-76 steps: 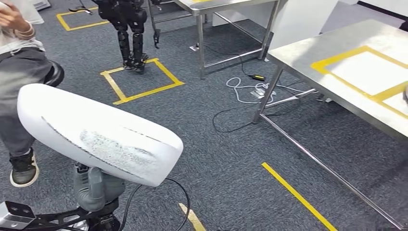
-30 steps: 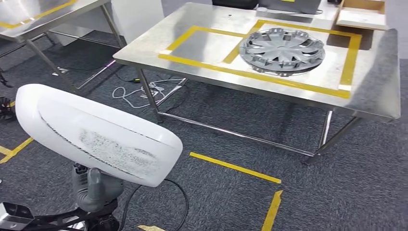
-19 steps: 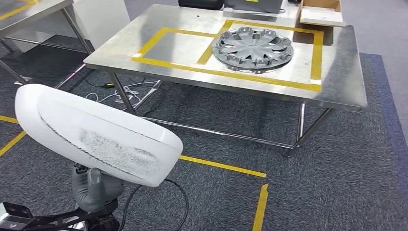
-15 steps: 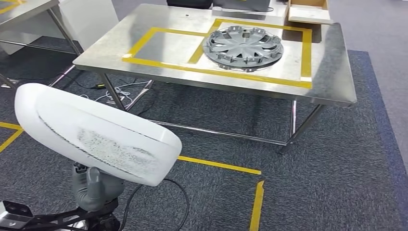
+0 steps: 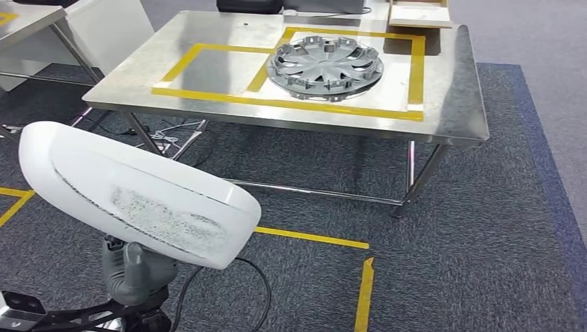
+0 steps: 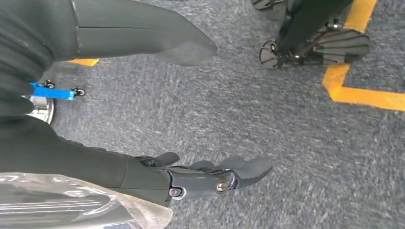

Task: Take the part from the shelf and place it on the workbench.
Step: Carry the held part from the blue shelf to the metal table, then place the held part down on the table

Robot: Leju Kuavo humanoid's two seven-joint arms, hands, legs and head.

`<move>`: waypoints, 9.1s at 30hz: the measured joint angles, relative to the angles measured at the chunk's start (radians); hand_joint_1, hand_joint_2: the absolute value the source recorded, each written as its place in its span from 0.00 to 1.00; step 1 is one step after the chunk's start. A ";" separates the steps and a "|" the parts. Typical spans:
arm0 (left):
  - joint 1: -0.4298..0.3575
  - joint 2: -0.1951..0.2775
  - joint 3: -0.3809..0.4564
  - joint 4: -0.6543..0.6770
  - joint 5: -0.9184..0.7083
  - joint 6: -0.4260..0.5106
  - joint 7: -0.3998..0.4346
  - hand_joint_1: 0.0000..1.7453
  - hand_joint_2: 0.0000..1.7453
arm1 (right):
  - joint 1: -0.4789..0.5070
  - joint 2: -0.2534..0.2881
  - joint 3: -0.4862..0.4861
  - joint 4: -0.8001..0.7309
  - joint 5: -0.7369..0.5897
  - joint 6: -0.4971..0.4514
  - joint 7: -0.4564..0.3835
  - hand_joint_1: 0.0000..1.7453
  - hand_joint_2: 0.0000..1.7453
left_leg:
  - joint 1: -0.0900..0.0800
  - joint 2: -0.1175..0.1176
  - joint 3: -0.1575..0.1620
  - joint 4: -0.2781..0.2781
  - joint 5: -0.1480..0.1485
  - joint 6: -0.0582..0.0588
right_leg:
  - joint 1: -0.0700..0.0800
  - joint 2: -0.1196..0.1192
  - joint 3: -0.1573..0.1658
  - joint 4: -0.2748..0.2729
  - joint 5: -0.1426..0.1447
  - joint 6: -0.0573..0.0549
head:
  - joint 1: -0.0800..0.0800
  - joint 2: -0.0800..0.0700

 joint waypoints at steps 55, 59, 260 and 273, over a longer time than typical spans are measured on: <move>-0.008 -0.006 0.003 0.011 0.017 -0.022 0.000 1.00 1.00 | -0.006 -0.009 -0.024 0.000 0.011 0.034 0.107 0.00 1.00 | -0.012 -0.005 0.147 -0.277 0.097 0.023 | 0.007 0.001 -0.030 0.016 0.008 0.018 | -0.003 0.000; -0.007 -0.006 0.004 0.010 0.016 -0.027 0.000 1.00 1.00 | -0.007 -0.009 -0.025 0.000 0.012 0.035 0.106 0.00 1.00 | -0.008 -0.006 0.080 -0.125 0.028 0.005 | 0.002 0.001 -0.011 0.012 -0.003 -0.005 | -0.010 0.000; -1.156 0.949 -0.433 1.076 -1.370 0.768 0.455 1.00 1.00 | -0.031 -0.056 -0.126 0.001 0.030 0.213 0.068 0.00 1.00 | -0.001 -0.013 0.060 -0.268 0.173 0.032 | 0.015 0.006 -0.175 0.280 -0.121 0.024 | -0.009 0.000; -1.181 0.831 -0.489 1.173 -1.370 0.923 0.429 1.00 1.00 | -0.027 -0.058 -0.125 0.001 0.052 0.213 0.056 0.00 1.00 | -0.010 -0.010 0.049 -0.242 0.152 0.014 | 0.017 0.002 -0.059 0.013 0.028 -0.009 | -0.012 0.000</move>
